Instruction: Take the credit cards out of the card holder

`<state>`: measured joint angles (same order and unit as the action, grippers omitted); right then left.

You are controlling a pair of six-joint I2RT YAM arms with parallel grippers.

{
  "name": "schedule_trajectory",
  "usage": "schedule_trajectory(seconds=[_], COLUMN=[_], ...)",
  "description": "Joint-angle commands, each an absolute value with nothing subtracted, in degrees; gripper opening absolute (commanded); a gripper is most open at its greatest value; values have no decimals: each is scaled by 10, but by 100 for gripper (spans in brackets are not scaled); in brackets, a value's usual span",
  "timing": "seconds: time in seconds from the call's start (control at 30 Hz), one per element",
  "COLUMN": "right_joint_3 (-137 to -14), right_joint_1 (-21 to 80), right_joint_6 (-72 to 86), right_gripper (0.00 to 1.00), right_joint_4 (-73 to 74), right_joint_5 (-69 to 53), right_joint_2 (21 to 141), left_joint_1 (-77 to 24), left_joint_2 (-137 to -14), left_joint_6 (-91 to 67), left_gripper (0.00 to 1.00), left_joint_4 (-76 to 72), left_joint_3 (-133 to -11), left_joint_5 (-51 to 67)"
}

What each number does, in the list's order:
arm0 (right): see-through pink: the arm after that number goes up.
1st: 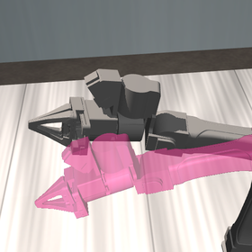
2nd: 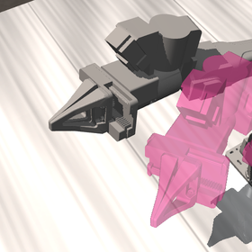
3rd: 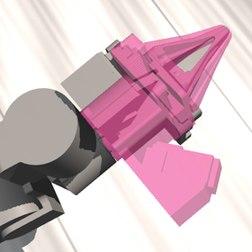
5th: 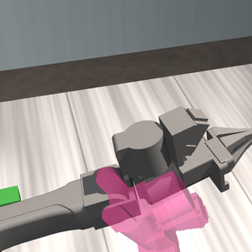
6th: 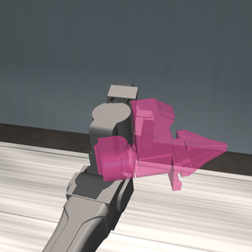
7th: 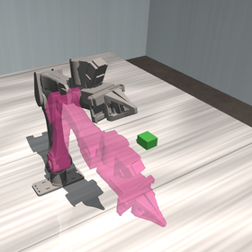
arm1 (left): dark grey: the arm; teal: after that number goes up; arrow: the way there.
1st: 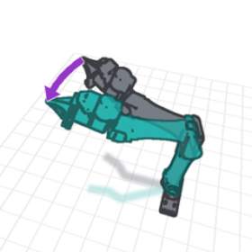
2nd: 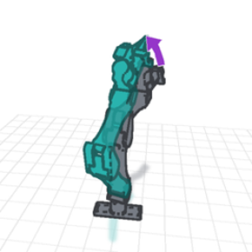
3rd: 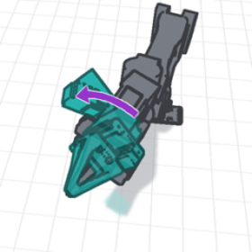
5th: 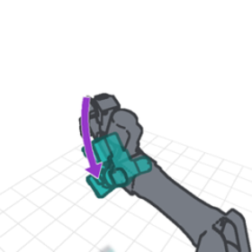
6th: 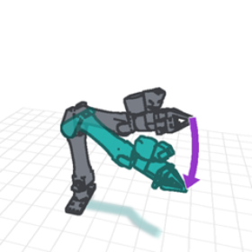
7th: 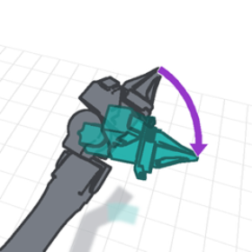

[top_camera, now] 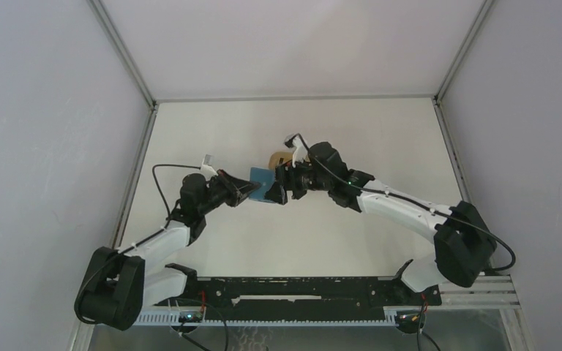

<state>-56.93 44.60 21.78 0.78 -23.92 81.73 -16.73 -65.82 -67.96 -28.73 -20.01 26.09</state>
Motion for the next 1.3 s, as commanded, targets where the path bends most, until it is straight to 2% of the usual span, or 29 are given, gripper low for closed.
schedule_trajectory(seconds=[0.0,0.3,0.37,0.5,0.57,0.9,0.97,1.1,1.13,1.27], right_joint_3=[-614,-636,-636,-636,-636,-636,-636,-636,-636,-635], right_joint_1=[442,429,423,411,408,408,407,400,398,391], right_joint_6=[202,229,241,260,264,278,283,295,296,291], right_gripper=[80,77,71,51,47,46,36,4,0,0], right_joint_4=[51,38,32,22,19,5,-8,-21,-22,-23], right_joint_5=[-157,-133,-144,-164,-169,-185,-194,-218,-225,-247], right_joint_2=[860,899,905,915,919,939,944,953,953,942], left_joint_1=[-165,-165,-165,-165,-165,-166,-165,-165,-165,-165], left_joint_2=[-620,-598,-597,-595,-590,-584,-584,-584,-585,-591], left_joint_6=[-662,-663,-664,-664,-665,-667,-668,-668,-668,-666], left_gripper=[0,0,0,0,0,0,0,0,0,0], left_joint_4=[-280,-276,-275,-277,-281,-283,-285,-286,-287,-292], left_joint_3=[-244,-246,-247,-246,-244,-246,-246,-245,-245,-240], left_joint_5=[270,276,276,276,277,277,277,277,276,274])
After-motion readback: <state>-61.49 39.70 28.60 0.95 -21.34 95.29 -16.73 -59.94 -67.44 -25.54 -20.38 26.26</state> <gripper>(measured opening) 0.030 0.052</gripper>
